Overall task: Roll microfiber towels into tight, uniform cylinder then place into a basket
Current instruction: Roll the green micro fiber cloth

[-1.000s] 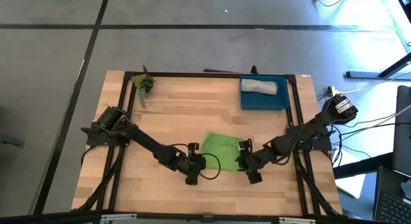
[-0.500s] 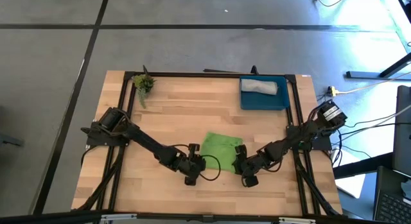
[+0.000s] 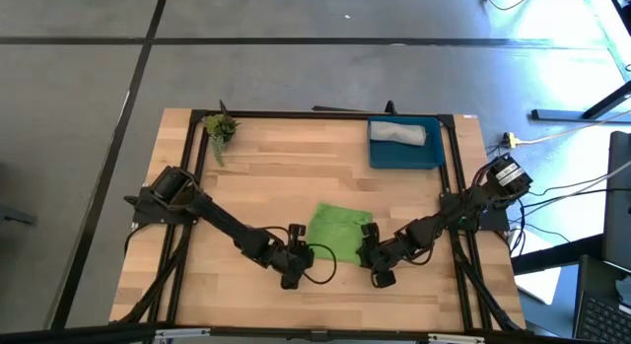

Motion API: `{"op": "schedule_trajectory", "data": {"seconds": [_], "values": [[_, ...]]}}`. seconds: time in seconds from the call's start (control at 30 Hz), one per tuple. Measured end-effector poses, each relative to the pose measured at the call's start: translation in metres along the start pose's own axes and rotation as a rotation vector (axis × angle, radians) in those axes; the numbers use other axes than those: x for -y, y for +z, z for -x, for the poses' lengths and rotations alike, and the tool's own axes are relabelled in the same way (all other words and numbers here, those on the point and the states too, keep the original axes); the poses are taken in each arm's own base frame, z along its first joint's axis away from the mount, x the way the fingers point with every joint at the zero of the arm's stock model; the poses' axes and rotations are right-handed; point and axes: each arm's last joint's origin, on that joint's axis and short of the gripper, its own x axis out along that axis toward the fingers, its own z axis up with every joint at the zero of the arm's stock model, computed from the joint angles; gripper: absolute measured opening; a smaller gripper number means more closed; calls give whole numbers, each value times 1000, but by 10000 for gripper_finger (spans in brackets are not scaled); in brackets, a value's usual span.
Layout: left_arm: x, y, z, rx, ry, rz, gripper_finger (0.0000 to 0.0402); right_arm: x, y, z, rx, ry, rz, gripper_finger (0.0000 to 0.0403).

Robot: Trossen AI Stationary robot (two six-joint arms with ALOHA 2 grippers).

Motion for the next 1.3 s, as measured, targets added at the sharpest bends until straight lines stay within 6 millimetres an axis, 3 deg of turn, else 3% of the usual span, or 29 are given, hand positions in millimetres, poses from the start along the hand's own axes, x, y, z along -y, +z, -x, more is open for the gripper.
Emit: {"op": "schedule_trajectory", "data": {"seconds": [0.37, 0.67, 0.8, 0.97, 1.03, 1.3], "values": [[-8, 1, -5, -10, 14, 69, 139, 0, 0, -1, 3, -4, -23, 198], [-3, -6, -16, -35, 26, 24, 136, 0, -1, -1, 2, -14, -34, 194], [-2, -7, -16, -37, 35, 23, 110, 1, -1, -1, 1, -24, -74, 155], [-3, -7, -17, -42, 20, -3, 23, 3, -2, -1, -4, -46, -106, 55], [-4, -6, -16, -37, 20, -2, 9, 4, -2, -1, -9, -38, -112, 19], [-18, 6, 3, -1, 5, 33, 2, 9, -1, -2, -29, -3, -155, 12]]}}
